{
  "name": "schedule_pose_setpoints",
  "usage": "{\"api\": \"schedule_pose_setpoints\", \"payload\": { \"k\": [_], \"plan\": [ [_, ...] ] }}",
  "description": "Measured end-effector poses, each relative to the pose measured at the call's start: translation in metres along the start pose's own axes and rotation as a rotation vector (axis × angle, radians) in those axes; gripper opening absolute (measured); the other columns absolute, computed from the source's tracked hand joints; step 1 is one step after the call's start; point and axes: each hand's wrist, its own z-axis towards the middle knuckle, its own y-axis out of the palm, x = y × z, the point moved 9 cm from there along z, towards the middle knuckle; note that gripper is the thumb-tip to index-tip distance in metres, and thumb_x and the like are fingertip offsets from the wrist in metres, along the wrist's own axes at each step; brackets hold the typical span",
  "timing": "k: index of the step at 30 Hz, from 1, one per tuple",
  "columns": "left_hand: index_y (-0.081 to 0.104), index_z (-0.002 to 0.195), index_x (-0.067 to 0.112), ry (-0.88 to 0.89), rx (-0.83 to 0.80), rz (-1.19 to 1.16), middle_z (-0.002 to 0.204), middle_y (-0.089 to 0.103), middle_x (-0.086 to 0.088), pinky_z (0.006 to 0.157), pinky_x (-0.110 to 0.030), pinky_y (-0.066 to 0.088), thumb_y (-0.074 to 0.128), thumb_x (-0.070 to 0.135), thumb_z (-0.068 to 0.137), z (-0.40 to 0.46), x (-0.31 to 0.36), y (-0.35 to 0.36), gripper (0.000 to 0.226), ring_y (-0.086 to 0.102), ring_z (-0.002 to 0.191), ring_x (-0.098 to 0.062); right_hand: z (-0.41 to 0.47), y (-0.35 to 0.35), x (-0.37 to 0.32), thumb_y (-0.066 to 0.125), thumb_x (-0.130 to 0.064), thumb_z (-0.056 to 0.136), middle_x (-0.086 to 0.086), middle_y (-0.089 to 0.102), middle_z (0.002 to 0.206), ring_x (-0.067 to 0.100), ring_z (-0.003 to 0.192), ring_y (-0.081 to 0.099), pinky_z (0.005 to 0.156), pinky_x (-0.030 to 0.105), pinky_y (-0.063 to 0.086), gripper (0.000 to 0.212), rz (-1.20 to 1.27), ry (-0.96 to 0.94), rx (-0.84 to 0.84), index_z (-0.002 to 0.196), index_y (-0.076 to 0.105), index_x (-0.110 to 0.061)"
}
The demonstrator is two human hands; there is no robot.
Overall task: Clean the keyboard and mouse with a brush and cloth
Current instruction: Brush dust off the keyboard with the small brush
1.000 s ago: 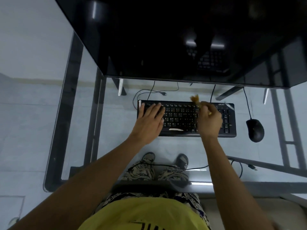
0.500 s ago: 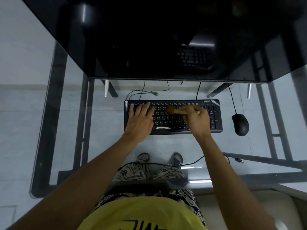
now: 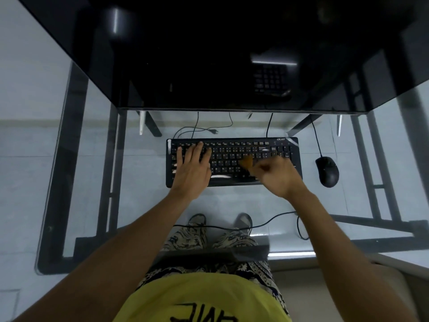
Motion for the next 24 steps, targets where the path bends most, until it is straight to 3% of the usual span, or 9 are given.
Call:
{"api": "schedule_pose_setpoints", "payload": {
  "k": [2,6,10,11,15,17,19,20,24],
  "plan": [
    [0.039,0.144,0.011,0.004,0.004,0.012,0.149,0.036,-0.018,0.115,-0.061,0.016,0.037,0.028,0.095,0.000,0.001,-0.001,0.051,0.033,0.138,-0.035,-0.007,-0.005,0.002,0.058,-0.028,0.086,-0.001,0.063,0.062,0.018,0.059,0.055,0.049,0.024,0.038,0.024,0.051,0.038,-0.060,0.067,0.071,-0.019],
    [0.036,0.145,0.012,-0.007,-0.006,0.021,0.150,0.035,-0.017,0.116,-0.060,0.013,0.028,0.031,0.094,0.000,0.002,0.000,0.055,0.031,0.139,-0.034,-0.015,-0.014,-0.014,0.059,-0.019,0.085,-0.007,0.067,0.070,0.008,0.058,0.056,0.050,0.006,0.038,0.016,0.102,-0.093,0.146,0.089,0.073,-0.024],
    [0.037,0.145,0.011,-0.019,0.003,0.018,0.150,0.035,-0.017,0.116,-0.060,0.014,0.028,0.031,0.095,0.000,0.004,-0.001,0.054,0.031,0.139,-0.034,-0.022,0.018,0.002,0.055,-0.031,0.089,-0.004,0.066,0.066,0.018,0.067,0.061,0.059,0.025,0.044,0.026,-0.032,-0.013,-0.242,0.074,0.075,-0.023],
    [0.037,0.144,0.011,-0.021,0.007,0.016,0.149,0.036,-0.018,0.115,-0.061,0.014,0.027,0.031,0.095,0.001,0.004,-0.001,0.054,0.031,0.139,-0.034,-0.024,0.016,0.004,0.056,-0.027,0.087,-0.005,0.065,0.065,0.017,0.066,0.060,0.059,0.026,0.043,0.024,0.015,-0.007,-0.232,0.074,0.076,-0.025],
    [0.039,0.143,0.010,-0.026,0.014,0.024,0.149,0.036,-0.018,0.114,-0.062,0.017,0.024,0.033,0.095,0.005,0.007,-0.001,0.055,0.032,0.138,-0.035,-0.031,-0.011,-0.009,0.056,-0.024,0.083,-0.001,0.069,0.085,0.015,0.075,0.059,0.067,0.022,0.045,0.020,0.107,-0.135,0.174,0.093,0.074,-0.023],
    [0.039,0.143,0.010,-0.030,0.008,0.009,0.149,0.036,-0.018,0.115,-0.062,0.016,0.025,0.033,0.095,0.006,0.011,0.000,0.054,0.031,0.139,-0.035,-0.028,0.005,-0.008,0.054,-0.028,0.082,0.001,0.068,0.084,0.017,0.071,0.059,0.067,0.025,0.046,0.021,0.036,-0.125,0.068,0.091,0.073,-0.024],
    [0.038,0.143,0.011,-0.020,0.015,0.003,0.150,0.035,-0.018,0.115,-0.061,0.014,0.027,0.032,0.097,0.007,0.016,-0.001,0.052,0.030,0.140,-0.034,-0.032,0.022,-0.004,0.056,-0.029,0.085,0.002,0.065,0.067,0.015,0.056,0.052,0.055,0.024,0.040,0.018,0.030,-0.065,-0.130,0.081,0.074,-0.028],
    [0.039,0.143,0.011,-0.010,0.023,0.002,0.149,0.035,-0.018,0.115,-0.061,0.014,0.027,0.031,0.097,0.008,0.019,-0.001,0.052,0.031,0.140,-0.034,-0.034,0.022,-0.002,0.057,-0.027,0.085,0.000,0.064,0.064,0.013,0.053,0.049,0.052,0.023,0.036,0.019,0.075,-0.051,-0.141,0.079,0.074,-0.029],
    [0.040,0.142,0.012,0.021,0.029,0.015,0.148,0.038,-0.018,0.114,-0.063,0.017,0.025,0.033,0.095,0.011,0.027,-0.001,0.053,0.034,0.137,-0.035,-0.037,-0.004,0.000,0.059,-0.021,0.084,0.000,0.066,0.086,0.014,0.066,0.056,0.061,0.022,0.041,0.018,0.104,-0.103,0.229,0.093,0.074,-0.021]
  ]
}}
